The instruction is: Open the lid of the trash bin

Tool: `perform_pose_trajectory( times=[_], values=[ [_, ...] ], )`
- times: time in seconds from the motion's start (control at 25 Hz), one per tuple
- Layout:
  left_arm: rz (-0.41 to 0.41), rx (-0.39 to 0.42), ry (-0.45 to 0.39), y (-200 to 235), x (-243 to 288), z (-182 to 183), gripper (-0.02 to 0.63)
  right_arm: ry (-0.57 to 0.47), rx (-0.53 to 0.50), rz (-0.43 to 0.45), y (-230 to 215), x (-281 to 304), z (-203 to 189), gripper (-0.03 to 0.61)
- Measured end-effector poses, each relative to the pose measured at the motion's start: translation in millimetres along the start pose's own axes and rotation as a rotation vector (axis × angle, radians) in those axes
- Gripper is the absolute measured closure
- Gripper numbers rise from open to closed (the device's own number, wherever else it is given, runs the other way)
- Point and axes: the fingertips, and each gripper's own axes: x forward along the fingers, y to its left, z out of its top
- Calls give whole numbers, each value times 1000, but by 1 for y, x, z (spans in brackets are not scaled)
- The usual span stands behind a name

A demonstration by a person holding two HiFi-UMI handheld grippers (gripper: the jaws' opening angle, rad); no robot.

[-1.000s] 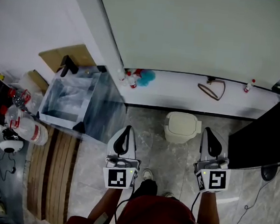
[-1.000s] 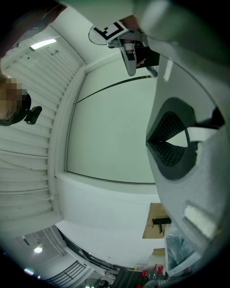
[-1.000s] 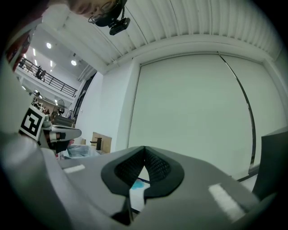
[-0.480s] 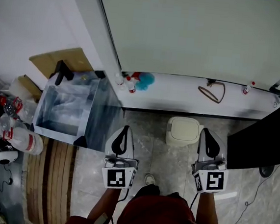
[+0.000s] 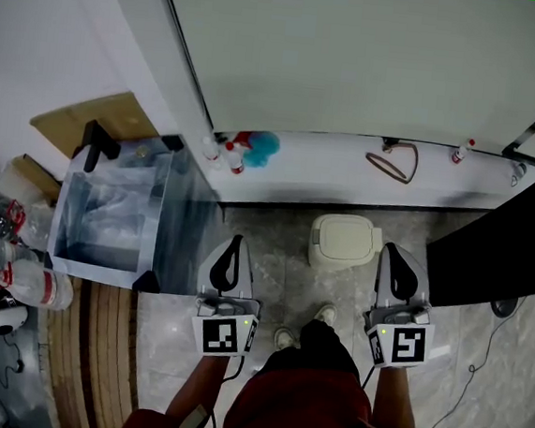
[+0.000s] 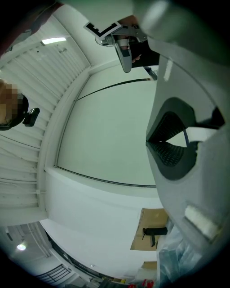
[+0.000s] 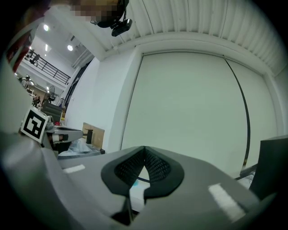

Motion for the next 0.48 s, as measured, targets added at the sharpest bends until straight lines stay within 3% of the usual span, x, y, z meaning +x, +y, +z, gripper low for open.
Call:
perform_pose_trajectory(
  times=[0.48],
  values=[
    [-67,6,9,-23,31,-10,609,4,28,-50,-22,8,-11,578]
  ],
)
